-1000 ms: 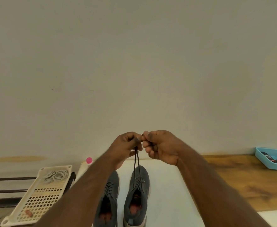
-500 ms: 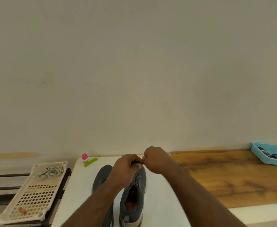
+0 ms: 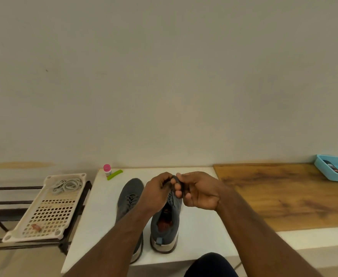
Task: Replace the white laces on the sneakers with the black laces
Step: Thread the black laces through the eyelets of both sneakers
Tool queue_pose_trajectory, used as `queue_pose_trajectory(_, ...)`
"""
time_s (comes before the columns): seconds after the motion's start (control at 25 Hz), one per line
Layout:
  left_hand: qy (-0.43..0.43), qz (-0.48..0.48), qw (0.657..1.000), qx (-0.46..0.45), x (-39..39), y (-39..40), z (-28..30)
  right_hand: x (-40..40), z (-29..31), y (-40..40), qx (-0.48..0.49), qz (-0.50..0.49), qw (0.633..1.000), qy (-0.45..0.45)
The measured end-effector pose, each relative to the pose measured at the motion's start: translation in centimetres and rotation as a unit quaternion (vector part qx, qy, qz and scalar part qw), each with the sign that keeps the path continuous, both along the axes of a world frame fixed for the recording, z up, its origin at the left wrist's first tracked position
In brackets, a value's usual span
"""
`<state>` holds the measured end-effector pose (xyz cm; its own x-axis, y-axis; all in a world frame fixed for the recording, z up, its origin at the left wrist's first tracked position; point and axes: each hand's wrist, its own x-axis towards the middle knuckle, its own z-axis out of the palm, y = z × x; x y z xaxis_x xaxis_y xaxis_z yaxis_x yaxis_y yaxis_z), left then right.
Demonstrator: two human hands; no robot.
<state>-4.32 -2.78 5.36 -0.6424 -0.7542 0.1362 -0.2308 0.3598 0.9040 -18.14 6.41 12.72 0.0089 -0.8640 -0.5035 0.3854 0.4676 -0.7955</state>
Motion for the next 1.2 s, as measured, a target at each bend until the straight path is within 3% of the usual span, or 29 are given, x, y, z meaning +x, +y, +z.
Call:
queue_pose_trajectory(0.08,-0.052,-0.005,0.999,-0.003,-0.3,0.3,-0.9,1.5,-1.4,-0.8,-0.07,-0.116,0.989,-0.053)
queue_pose_trajectory(0.16,-0.121,-0.003,0.993,-0.013,-0.6,0.9,-2.3,2.4,-3.1,-1.8,-0.121,-0.237,0.963,-0.029)
queue_pose_trajectory(0.2,-0.139,0.003,0.99,-0.008,-0.7,1.3,-3.0,2.5,-3.9,-2.3,-0.136,-0.269,0.953,0.03)
queue_pose_trajectory(0.28,-0.151,0.023,0.988,0.001,-0.9,1.8,-4.0,2.4,-5.2,-3.2,-0.143,-0.251,0.918,0.272)
queue_pose_trajectory(0.32,-0.156,0.036,0.987,-0.007,-1.1,1.9,-4.4,2.3,-5.9,-3.4,-0.139,-0.196,0.876,0.418)
queue_pose_trajectory(0.4,-0.162,0.056,0.985,-0.024,-1.7,1.9,-4.8,2.0,-7.1,-3.9,-0.092,-0.01,0.745,0.661)
queue_pose_trajectory(0.44,-0.164,0.07,0.984,-0.024,-1.8,1.8,-4.9,1.9,-7.5,-4.2,-0.048,0.077,0.671,0.736)
queue_pose_trajectory(0.48,-0.161,0.083,0.983,-0.017,-1.8,1.7,-4.9,1.7,-7.7,-4.3,0.001,0.136,0.632,0.763)
queue_pose_trajectory(0.52,-0.151,0.092,0.984,-0.008,-1.7,1.5,-5.2,1.5,-7.9,-4.4,0.04,0.171,0.632,0.755)
queue_pose_trajectory(0.56,-0.14,0.092,0.986,-0.004,-1.5,1.4,-5.5,1.2,-8.1,-4.6,0.073,0.2,0.658,0.723)
queue_pose_trajectory(0.64,-0.136,0.068,0.988,-0.005,-1.0,1.2,-6.0,0.4,-8.2,-4.9,0.118,0.212,0.753,0.612)
queue_pose_trajectory(0.72,-0.132,0.046,0.99,0.012,-0.7,1.0,-6.1,0.3,-8.2,-4.8,0.148,0.149,0.853,0.478)
queue_pose_trajectory(0.8,-0.119,0.03,0.991,0.048,-0.5,0.5,-6.2,0.7,-8.3,-4.3,0.159,0.079,0.911,0.372)
queue_pose_trajectory(0.92,-0.074,0.008,0.992,0.103,-0.1,0.2,-6.5,1.3,-9.5,-3.7,0.157,-0.018,0.951,0.264)
queue_pose_trajectory(1.2,-0.046,0.092,0.989,0.102,-0.5,0.4,-7.4,1.6,-10.0,-2.3,0.14,-0.139,0.969,0.145)
